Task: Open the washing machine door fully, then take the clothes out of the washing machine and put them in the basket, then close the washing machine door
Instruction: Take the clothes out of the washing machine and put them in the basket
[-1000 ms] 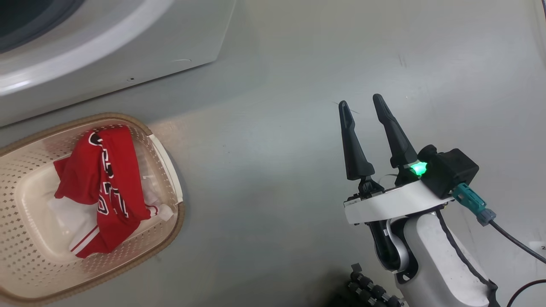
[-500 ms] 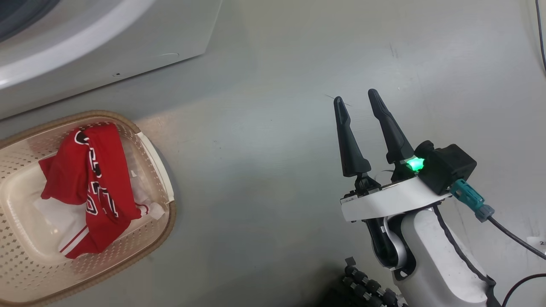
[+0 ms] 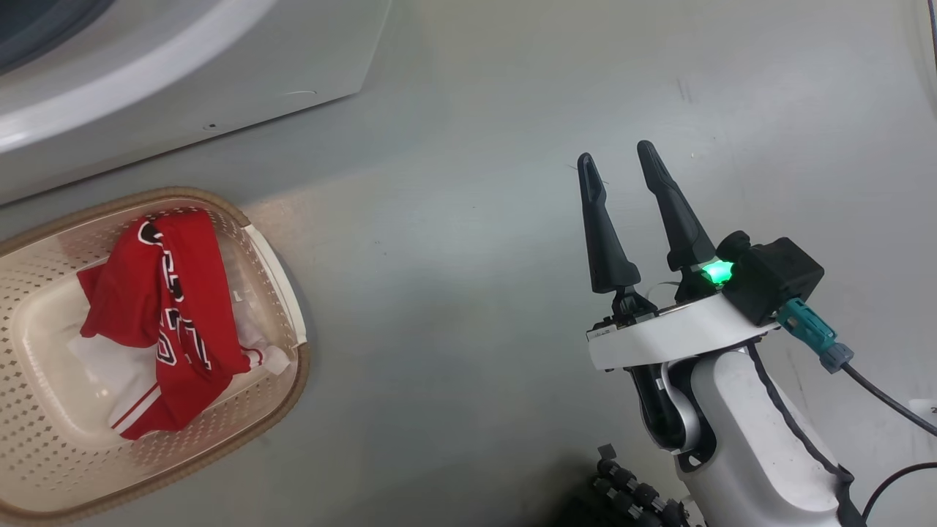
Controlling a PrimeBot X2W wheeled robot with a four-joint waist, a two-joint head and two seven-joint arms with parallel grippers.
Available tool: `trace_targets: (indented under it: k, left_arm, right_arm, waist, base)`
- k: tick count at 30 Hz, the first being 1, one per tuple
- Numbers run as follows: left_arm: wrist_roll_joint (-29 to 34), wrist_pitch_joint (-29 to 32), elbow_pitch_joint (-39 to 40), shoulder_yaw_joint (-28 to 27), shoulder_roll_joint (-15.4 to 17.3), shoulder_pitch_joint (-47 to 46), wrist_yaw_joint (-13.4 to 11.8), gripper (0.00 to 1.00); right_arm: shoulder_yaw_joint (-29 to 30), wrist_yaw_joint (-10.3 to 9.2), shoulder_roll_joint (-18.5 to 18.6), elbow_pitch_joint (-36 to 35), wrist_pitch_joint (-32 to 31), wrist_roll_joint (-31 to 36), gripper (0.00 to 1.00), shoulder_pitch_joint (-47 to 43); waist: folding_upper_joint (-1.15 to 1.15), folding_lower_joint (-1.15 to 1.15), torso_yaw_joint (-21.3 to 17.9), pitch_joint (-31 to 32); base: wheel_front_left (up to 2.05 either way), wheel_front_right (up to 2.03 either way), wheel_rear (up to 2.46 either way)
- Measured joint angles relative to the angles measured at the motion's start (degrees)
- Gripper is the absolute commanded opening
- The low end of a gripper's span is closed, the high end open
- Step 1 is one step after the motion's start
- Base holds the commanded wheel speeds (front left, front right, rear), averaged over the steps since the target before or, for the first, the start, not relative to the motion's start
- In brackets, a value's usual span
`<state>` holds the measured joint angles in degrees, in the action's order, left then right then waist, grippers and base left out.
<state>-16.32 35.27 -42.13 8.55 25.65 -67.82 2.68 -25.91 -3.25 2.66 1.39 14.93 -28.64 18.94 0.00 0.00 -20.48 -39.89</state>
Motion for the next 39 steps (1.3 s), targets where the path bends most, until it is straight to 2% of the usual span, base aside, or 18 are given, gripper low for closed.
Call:
trace_targets:
  k: [14,30,39]
  left_arm:
    - [-3.37,-13.25,1.18,-2.09,-4.89,3.63,1.15,0.0]
    - [-6.14,-33.03,6.1,-4.58,-12.55,13.19,1.11,0.0]
    - [-7.31,-43.51,9.76,-6.23,-16.55,20.84,0.05,0.0]
  right_arm:
    - [1.98,0.03,0.03,1.78,0.0,3.11,1.0,0.25]
    - [4.17,0.67,0.1,4.76,0.0,7.27,1.0,-1.2]
    - [5.92,1.15,0.14,6.36,0.0,9.14,1.0,-3.97]
  waist:
    - [0.0,0.0,3.53,2.77]
    - [0.0,0.0,8.37,8.14]
    - [0.0,0.0,11.19,13.14]
  base:
    - [0.0,0.0,0.0]
    - [0.0,0.0,0.0]
    - [0.0,0.0,0.0]
